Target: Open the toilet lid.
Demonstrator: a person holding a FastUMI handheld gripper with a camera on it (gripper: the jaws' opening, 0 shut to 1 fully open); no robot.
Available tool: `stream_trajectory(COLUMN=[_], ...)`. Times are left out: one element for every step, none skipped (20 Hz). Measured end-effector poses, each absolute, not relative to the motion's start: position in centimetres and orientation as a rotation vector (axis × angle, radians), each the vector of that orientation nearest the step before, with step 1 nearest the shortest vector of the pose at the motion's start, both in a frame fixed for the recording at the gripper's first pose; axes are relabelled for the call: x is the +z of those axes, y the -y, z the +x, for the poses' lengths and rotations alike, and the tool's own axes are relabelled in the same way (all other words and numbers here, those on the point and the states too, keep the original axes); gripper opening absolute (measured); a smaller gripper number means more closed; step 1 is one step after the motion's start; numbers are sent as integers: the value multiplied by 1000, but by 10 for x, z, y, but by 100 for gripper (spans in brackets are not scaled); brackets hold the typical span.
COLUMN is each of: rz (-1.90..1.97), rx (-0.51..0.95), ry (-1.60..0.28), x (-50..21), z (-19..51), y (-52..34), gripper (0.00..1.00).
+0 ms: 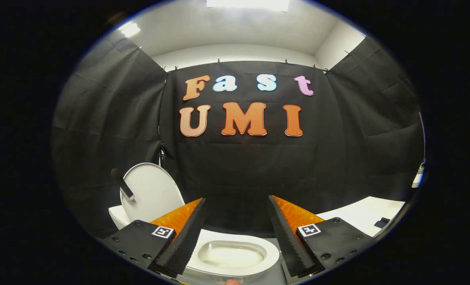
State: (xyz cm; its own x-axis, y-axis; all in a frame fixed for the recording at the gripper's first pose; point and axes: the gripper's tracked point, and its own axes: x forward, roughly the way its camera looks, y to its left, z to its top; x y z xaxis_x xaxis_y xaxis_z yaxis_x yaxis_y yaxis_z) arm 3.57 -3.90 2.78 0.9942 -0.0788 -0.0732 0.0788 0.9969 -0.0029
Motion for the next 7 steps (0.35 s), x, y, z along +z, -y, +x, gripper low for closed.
stream_trajectory(rz=[0,-1,-2,-4,-4,-2,-1], rx=[-77,-75,-73,-71,-70,-69,-68], ry=[-72,-71,-70,-69,-68,-69,-70], x=[28,29,29,29,29,29,30], z=[36,37,36,36,37,37,37], y=[37,36,35,34,33,34,34], gripper=[98,98,98,98,98,98,98])
